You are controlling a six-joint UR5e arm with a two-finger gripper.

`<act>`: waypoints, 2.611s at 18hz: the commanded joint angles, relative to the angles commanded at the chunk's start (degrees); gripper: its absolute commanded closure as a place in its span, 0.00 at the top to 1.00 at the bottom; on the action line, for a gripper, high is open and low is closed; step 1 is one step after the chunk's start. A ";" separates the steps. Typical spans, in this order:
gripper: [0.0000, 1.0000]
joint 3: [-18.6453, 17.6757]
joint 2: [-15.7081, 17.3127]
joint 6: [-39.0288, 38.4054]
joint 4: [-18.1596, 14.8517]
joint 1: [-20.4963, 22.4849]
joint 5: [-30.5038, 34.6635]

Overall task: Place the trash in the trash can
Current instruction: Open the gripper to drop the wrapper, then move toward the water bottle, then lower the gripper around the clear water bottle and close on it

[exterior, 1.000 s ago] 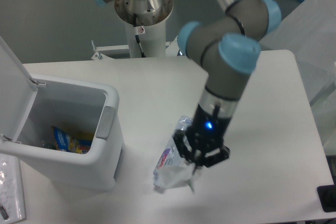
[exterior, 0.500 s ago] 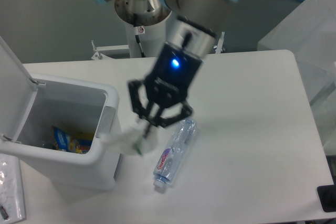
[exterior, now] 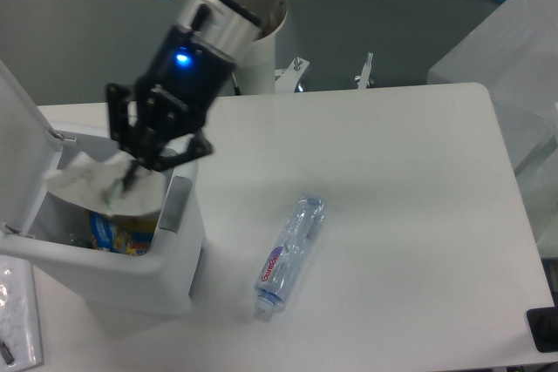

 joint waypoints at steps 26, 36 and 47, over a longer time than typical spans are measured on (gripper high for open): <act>1.00 8.25 -21.00 0.09 -0.26 12.48 7.53; 1.00 17.64 -32.07 0.44 -9.99 7.12 24.34; 1.00 21.18 -37.79 1.94 -20.83 2.37 34.10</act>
